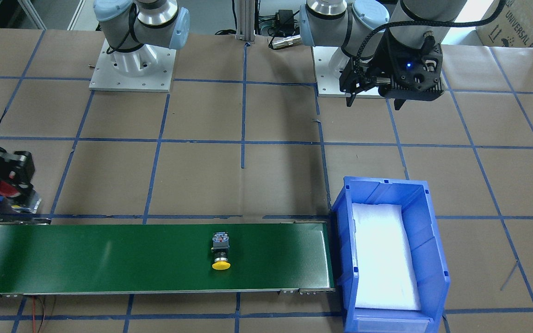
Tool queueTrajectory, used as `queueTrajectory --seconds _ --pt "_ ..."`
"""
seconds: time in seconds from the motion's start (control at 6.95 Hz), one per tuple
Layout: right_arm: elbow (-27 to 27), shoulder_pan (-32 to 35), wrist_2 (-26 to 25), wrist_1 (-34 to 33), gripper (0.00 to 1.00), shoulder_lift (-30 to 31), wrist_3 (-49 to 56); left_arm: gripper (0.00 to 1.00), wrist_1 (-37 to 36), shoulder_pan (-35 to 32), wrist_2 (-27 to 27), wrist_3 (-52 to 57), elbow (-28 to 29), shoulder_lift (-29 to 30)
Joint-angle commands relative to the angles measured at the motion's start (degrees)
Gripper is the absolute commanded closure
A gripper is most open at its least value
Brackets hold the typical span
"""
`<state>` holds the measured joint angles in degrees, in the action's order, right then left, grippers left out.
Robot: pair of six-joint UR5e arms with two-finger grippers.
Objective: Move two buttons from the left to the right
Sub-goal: 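Carry the red button into the far blue bin and lower it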
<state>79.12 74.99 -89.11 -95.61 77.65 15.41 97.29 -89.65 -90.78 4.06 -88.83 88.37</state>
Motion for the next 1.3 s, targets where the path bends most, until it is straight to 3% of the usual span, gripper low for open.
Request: queueTrajectory --seconds 0.0,0.29,0.43,0.86,1.15 --pt "-0.2 -12.8 0.5 1.7 0.93 1.5 17.6 0.0 0.0 0.0 0.0 0.0 0.0 0.0" --pt "-1.3 -22.0 2.8 1.0 0.93 -2.4 30.7 0.0 0.0 0.0 0.0 0.0 0.0 0.0" --pt "-2.9 -23.5 2.8 0.9 0.93 -5.8 32.9 0.0 0.0 0.0 0.0 0.0 0.0 0.0" --pt "-3.4 -23.9 1.9 -4.6 0.91 -12.7 36.2 0.0 -2.2 0.0 -0.4 -0.2 -0.6 0.1" --pt "-6.8 -24.2 1.7 -6.8 0.9 -17.7 36.1 0.0 -2.9 0.0 -0.8 -0.1 -0.2 0.1"
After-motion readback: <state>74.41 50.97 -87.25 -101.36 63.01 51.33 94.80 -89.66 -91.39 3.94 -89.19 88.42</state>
